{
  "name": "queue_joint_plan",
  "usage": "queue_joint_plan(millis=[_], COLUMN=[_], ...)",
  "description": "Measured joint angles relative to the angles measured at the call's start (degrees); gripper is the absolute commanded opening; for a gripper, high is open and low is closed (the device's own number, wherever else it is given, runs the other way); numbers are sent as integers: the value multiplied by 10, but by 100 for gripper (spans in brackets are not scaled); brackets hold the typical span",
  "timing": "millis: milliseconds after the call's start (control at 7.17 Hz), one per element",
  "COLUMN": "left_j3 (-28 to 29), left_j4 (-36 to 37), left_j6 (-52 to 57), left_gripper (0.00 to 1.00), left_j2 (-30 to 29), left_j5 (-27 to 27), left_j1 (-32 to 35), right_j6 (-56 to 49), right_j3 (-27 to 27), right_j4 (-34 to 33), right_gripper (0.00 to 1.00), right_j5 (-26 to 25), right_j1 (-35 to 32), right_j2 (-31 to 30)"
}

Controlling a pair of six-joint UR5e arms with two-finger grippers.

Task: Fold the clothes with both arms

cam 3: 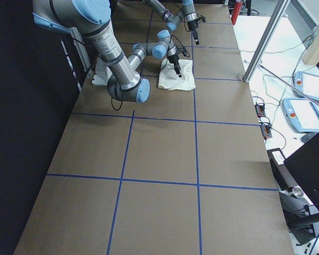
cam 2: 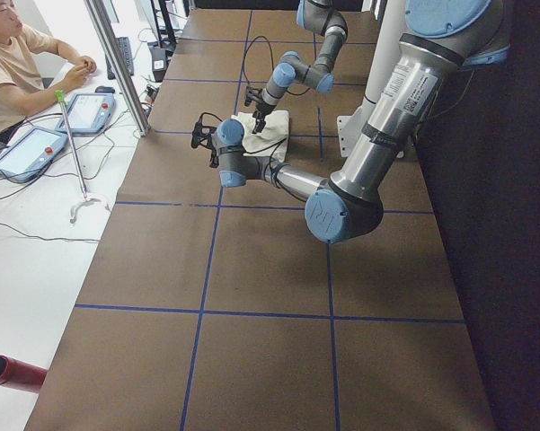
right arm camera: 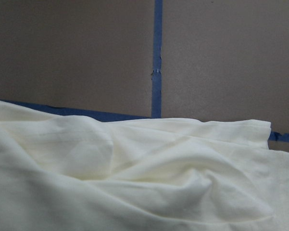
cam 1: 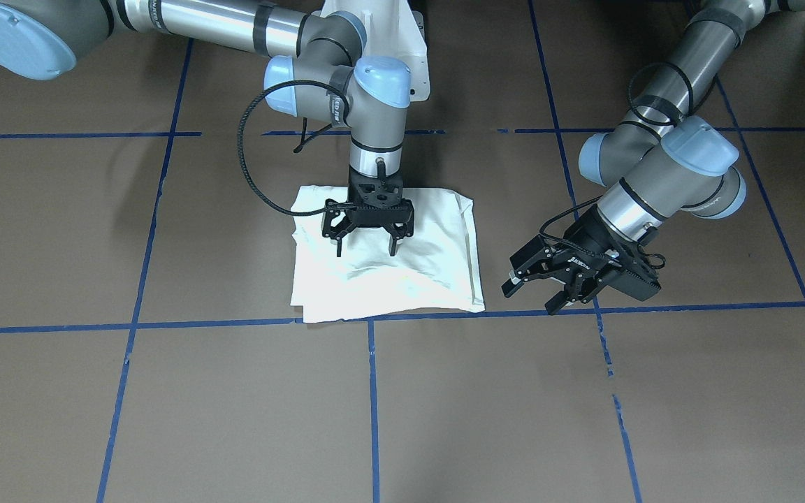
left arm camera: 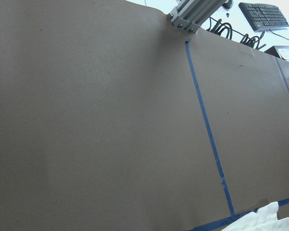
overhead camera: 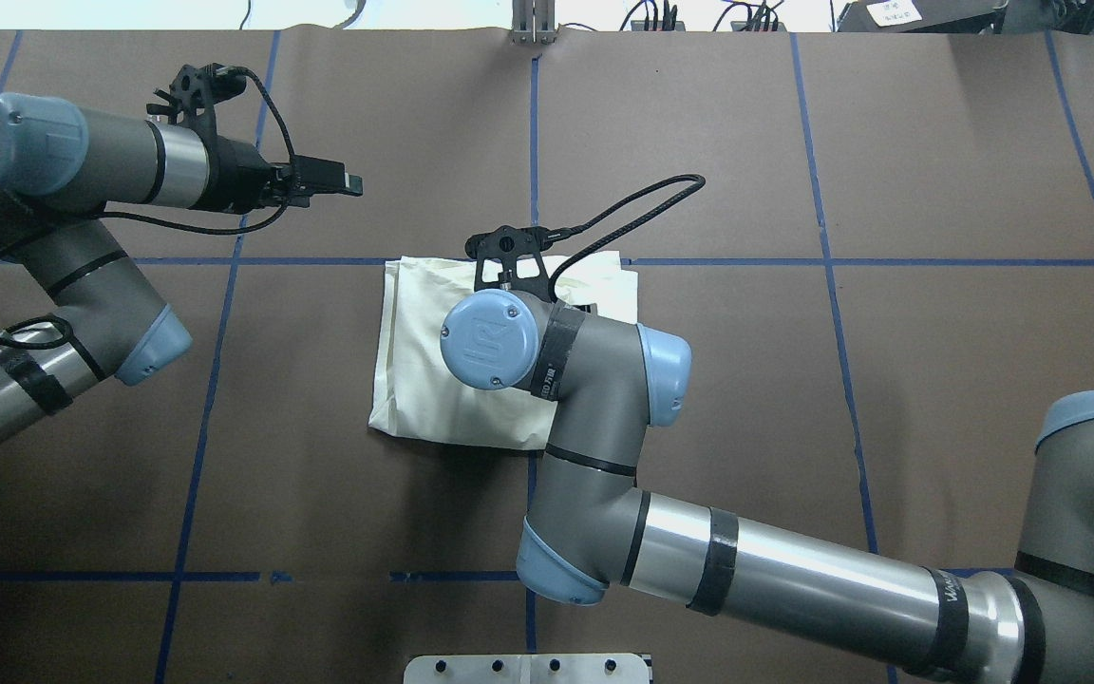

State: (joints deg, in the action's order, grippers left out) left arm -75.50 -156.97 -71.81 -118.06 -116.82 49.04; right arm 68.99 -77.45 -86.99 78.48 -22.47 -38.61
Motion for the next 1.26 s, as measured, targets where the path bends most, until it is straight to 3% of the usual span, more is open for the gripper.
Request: queue_joint_plan(millis=[558, 837, 976, 1255], left_j3=[-3, -8, -10, -14], left_j4=[-2, -1, 0, 29], left_j6=[-1, -1, -2, 9], left_gripper=[99, 99, 99, 99], left_j2=[4, 4, 5, 8], left_j5=[1, 4, 6, 8], left_j1=[-1, -1, -1, -2], right_j6=[22, 27, 24, -43], right_j3=[72, 82, 81, 66], right_j4=[3, 4, 4, -6], right_gripper=[100, 100, 100, 100], right_j5=[-39, -30, 13, 196], right_j1=[-33, -71, -104, -202], right_j2=[21, 25, 27, 22])
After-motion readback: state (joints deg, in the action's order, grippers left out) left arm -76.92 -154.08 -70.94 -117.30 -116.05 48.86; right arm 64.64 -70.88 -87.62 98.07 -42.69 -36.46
